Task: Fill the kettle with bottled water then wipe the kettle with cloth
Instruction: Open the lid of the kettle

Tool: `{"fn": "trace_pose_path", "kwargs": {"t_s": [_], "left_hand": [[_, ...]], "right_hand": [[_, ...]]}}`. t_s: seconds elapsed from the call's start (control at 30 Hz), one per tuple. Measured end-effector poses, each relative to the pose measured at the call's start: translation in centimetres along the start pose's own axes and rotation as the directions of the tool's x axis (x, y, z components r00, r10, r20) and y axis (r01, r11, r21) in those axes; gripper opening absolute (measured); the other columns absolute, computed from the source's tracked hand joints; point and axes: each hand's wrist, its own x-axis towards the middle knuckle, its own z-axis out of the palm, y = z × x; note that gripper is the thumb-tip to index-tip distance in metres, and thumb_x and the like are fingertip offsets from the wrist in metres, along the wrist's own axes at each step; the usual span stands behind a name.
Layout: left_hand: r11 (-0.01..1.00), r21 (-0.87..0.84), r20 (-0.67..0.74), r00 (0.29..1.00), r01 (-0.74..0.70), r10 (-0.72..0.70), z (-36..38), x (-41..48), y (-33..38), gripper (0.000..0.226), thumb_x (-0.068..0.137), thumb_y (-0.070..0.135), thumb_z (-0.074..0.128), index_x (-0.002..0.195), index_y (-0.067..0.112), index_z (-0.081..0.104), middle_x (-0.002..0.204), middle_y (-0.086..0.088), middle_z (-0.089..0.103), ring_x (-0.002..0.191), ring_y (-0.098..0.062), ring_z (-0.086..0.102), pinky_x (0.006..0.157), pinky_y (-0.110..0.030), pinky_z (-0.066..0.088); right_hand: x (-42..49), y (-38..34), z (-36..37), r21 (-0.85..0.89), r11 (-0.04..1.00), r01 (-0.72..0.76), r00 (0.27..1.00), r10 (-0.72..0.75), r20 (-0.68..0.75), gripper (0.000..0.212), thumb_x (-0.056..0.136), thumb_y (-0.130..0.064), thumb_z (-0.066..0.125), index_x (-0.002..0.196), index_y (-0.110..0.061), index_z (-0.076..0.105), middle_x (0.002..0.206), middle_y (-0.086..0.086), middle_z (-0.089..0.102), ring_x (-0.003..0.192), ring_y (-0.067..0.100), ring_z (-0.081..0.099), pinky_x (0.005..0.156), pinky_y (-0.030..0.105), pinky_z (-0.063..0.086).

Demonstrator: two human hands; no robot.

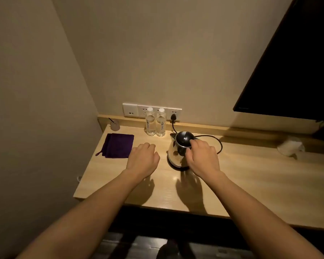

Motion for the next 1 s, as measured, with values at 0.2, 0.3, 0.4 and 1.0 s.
{"fn": "trace_pose_path", "kwargs": {"t_s": [0.2, 0.3, 0.4, 1.0], "left_hand": [[0.998, -0.028, 0.013, 0.998, 0.064, -0.064, 0.7, 5.1, 1.9, 0.041, 0.098, 0.035, 0.04, 0.119, 0.012, 0.068, 0.115, -0.007, 0.073, 0.104, -0.028, 0.065, 0.086, -0.045, 0.049], [0.997, -0.031, 0.013, 0.998, 0.068, -0.067, 1.4, 7.2, 2.4, 0.042, 0.099, 0.036, 0.04, 0.121, 0.013, 0.067, 0.115, -0.007, 0.072, 0.105, -0.027, 0.065, 0.087, -0.044, 0.049], [0.996, -0.062, 0.027, 0.998, 0.06, -0.058, 2.1, 8.8, 2.7, 0.044, 0.1, 0.037, 0.039, 0.125, 0.013, 0.066, 0.119, -0.008, 0.071, 0.109, -0.027, 0.064, 0.089, -0.044, 0.049], [0.907, -0.42, 0.348, 0.92, -0.021, 0.182, 5.7, 15.1, 2.6, 0.09, 0.076, 0.048, 0.085, 0.152, 0.019, 0.046, 0.138, -0.002, 0.056, 0.124, -0.022, 0.058, 0.099, -0.038, 0.051]], "right_hand": [[5.4, 3.4, 0.4, 0.014, 0.998, 0.058, 0.997, -0.059, 0.049, 0.038, 0.104, -0.04, 0.04, 0.129, -0.021, 0.062, 0.124, -0.001, 0.068, 0.115, 0.02, 0.059, 0.095, 0.041, 0.047], [7.5, 4.4, 1.0, 0.025, 0.997, 0.067, 0.997, -0.069, 0.047, 0.038, 0.104, -0.042, 0.04, 0.125, -0.02, 0.063, 0.12, 0.0, 0.069, 0.111, 0.02, 0.06, 0.092, 0.04, 0.048], [8.8, 4.7, 1.8, 0.024, 0.996, 0.087, 0.994, -0.088, 0.065, 0.04, 0.104, -0.043, 0.039, 0.126, -0.019, 0.064, 0.12, 0.001, 0.069, 0.111, 0.021, 0.06, 0.092, 0.04, 0.048], [13.0, 2.2, 3.5, 0.057, 0.959, -0.278, 0.905, 0.242, 0.35, 0.057, 0.095, -0.057, 0.06, 0.129, -0.011, 0.061, 0.126, 0.008, 0.053, 0.093, 0.026, 0.064, 0.065, 0.034, 0.048]]}}
